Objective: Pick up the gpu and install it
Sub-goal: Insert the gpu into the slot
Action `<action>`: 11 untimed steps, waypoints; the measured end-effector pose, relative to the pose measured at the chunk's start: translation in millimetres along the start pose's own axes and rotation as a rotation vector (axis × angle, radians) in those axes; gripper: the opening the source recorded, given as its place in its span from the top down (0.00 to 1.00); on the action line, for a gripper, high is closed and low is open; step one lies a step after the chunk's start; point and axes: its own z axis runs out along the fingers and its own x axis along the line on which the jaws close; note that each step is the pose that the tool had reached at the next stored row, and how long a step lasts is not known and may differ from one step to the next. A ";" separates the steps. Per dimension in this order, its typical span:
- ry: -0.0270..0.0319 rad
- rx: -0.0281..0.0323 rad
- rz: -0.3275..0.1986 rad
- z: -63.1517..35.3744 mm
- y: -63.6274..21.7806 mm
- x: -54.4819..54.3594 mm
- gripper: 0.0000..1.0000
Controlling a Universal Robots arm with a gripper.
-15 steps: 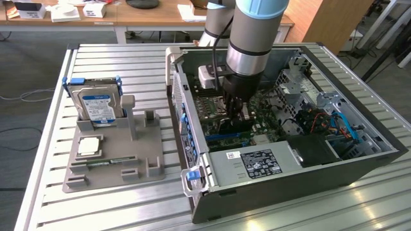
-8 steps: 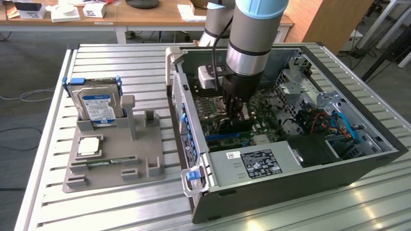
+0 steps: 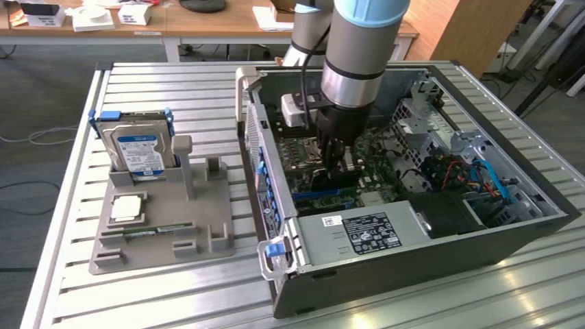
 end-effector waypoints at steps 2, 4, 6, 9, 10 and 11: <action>-0.0001 0.0000 0.000 0.0 0.9 0.0 0.73; 0.0000 -0.0001 0.000 -0.1 1.7 0.0 0.73; 0.0000 0.0002 0.000 -0.1 1.9 0.0 0.73; 0.0001 0.0002 0.000 -0.1 2.1 0.1 0.73; 0.0001 0.0001 0.000 -0.1 2.1 0.1 0.73; 0.0001 0.0001 0.000 -0.1 2.1 0.1 0.73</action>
